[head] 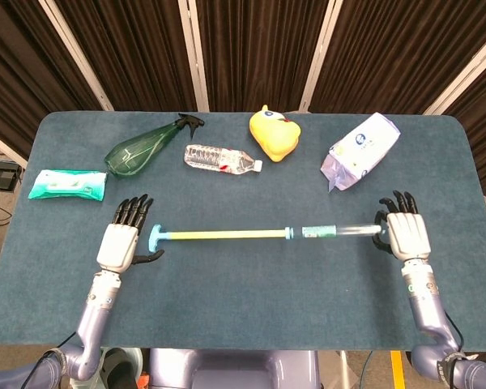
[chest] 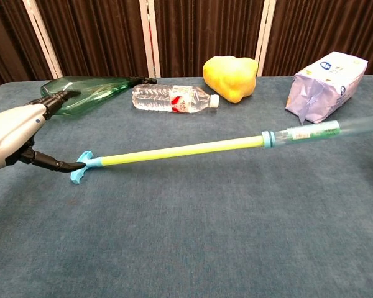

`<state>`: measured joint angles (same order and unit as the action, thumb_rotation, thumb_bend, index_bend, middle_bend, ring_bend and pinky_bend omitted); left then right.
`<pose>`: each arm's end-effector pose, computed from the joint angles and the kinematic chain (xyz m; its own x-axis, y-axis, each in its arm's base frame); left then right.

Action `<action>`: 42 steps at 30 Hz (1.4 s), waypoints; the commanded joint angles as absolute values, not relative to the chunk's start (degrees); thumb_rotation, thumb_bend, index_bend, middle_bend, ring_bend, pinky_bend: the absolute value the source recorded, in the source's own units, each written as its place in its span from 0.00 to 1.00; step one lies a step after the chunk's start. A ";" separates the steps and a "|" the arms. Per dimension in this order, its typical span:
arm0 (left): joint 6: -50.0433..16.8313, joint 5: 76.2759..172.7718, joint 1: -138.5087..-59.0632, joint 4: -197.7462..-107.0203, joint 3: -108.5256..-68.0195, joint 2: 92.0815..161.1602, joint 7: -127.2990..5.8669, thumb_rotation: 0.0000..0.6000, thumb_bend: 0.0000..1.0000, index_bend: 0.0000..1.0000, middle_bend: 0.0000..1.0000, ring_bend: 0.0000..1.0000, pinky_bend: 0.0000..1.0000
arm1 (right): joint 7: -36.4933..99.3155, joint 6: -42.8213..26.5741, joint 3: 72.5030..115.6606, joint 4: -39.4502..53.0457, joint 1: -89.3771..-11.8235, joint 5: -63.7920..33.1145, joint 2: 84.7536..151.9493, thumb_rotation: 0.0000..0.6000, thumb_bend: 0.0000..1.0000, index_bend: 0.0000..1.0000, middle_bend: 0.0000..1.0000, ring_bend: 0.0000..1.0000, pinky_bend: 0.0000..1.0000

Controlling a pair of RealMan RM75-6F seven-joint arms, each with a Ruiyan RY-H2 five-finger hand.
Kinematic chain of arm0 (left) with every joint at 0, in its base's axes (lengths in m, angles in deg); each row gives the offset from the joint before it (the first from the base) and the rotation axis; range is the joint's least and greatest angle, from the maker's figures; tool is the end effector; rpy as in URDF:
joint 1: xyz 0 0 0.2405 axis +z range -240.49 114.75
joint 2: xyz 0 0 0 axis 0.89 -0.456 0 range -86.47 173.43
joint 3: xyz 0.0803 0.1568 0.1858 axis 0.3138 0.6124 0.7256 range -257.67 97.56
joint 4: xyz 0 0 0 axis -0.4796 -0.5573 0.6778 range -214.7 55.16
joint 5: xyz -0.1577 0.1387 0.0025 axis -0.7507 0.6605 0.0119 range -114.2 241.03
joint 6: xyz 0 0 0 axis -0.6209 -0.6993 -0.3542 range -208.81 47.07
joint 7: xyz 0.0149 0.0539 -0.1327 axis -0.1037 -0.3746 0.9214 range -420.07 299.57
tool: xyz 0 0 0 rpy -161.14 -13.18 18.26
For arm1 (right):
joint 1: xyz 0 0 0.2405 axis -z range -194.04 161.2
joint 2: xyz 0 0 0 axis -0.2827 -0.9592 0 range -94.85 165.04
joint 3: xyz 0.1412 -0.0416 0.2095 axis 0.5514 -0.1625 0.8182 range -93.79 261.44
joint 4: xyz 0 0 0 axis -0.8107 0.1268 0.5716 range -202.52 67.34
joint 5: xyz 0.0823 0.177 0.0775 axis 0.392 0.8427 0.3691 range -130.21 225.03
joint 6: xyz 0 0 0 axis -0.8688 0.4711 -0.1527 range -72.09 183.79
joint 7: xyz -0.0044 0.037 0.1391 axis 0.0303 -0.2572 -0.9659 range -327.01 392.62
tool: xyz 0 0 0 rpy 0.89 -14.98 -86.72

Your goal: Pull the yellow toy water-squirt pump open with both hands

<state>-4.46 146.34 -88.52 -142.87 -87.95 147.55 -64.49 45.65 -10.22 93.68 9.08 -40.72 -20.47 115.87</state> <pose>-0.2204 0.2905 -0.0353 0.2811 0.0019 0.9597 0.9289 -0.2517 -0.2716 -0.2952 -0.3120 0.0769 0.4912 -0.1043 0.8648 -0.8699 -0.0084 0.4931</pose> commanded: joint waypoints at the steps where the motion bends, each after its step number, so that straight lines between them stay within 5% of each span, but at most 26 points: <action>1: -5.75 145.25 -88.70 -143.30 -88.26 147.39 -64.37 0.81 0.00 0.00 0.00 0.00 0.05 | 47.15 -8.98 92.91 10.32 -40.27 -19.11 115.06 1.00 0.36 0.30 0.02 0.00 0.00; 3: -6.55 144.78 -88.78 -143.94 -88.32 147.09 -64.25 0.77 0.00 0.00 0.00 0.00 0.05 | 48.45 -8.28 92.55 11.66 -40.18 -18.40 114.14 1.00 0.32 0.14 0.00 0.00 0.00; 7: -6.50 145.03 -88.77 -145.57 -88.26 146.19 -63.85 0.77 0.00 0.00 0.00 0.00 0.05 | 49.39 -8.61 92.77 13.95 -40.03 -17.98 112.96 1.00 0.23 0.00 0.00 0.00 0.00; 17: -3.79 147.07 -87.68 -150.12 -87.42 142.89 -63.56 0.77 0.00 0.00 0.00 0.00 0.05 | 49.52 -8.47 91.96 18.51 -39.36 -18.93 108.70 1.00 0.02 0.00 0.00 0.00 0.00; 24: -1.50 149.45 -85.60 -155.89 -85.13 136.53 -63.73 0.76 0.00 0.00 0.00 0.00 0.05 | 49.10 -13.24 91.07 22.41 -37.04 -22.50 105.47 1.00 0.01 0.00 0.00 0.00 0.00; 34: 2.31 148.02 -76.29 -172.87 -77.19 113.30 -67.83 0.88 0.01 0.00 0.00 0.00 0.05 | 49.48 -34.74 88.32 27.44 -25.46 -31.06 100.34 1.00 0.03 0.00 0.00 0.00 0.00; 42: 6.94 147.33 -70.86 -174.86 -75.18 110.34 -67.19 0.92 0.01 0.00 0.00 0.00 0.05 | 43.82 -40.01 84.89 25.10 -20.05 -35.45 99.87 1.00 0.05 0.00 0.00 0.00 0.00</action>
